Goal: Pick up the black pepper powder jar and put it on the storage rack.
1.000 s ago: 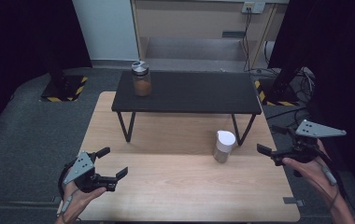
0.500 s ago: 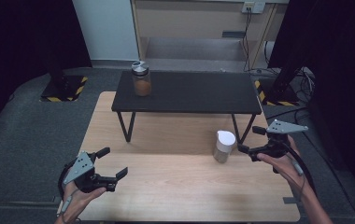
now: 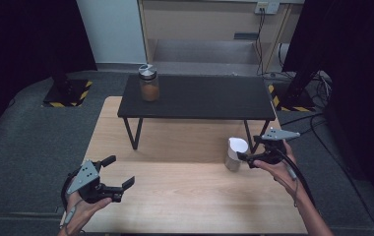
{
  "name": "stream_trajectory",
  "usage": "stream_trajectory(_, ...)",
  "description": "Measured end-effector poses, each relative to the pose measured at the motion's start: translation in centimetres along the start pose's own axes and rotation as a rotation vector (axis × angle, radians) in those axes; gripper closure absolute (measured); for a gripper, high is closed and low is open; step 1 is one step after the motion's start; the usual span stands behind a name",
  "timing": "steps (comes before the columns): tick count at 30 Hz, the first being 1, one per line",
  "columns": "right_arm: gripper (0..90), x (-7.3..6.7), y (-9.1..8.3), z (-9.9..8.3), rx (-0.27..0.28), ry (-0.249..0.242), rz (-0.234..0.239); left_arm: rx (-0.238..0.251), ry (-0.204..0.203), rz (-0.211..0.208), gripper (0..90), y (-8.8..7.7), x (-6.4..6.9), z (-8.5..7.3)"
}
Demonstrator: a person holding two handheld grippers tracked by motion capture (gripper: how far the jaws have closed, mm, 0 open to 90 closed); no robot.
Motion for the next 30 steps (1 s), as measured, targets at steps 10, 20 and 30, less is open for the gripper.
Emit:
stream_trajectory(10,3.0,-0.1,2.7,-0.7,-0.02,0.018,-0.012,-0.001,0.003,0.006,0.5,-0.1,0.0,0.0)
stream_trajectory(20,15.8,-0.7,4.5,-1.3,-0.034,0.016,-0.04,-0.001,0.004,0.006,0.5,-0.1,0.0,0.0)
stream_trajectory(30,31.3,-1.0,4.1,-1.2,-0.038,-0.011,-0.092,-0.001,0.006,0.006,0.5,-0.2,0.0,0.0)
Point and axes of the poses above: each handheld gripper's, and its own axes: y roughly forward along the jaws, z roughly out of its top, x roughly to its right, the point moved 7 cm from there along y, roughly forward along the jaws, and after that the axes turned 1 degree about z, right-handed, at the moved point
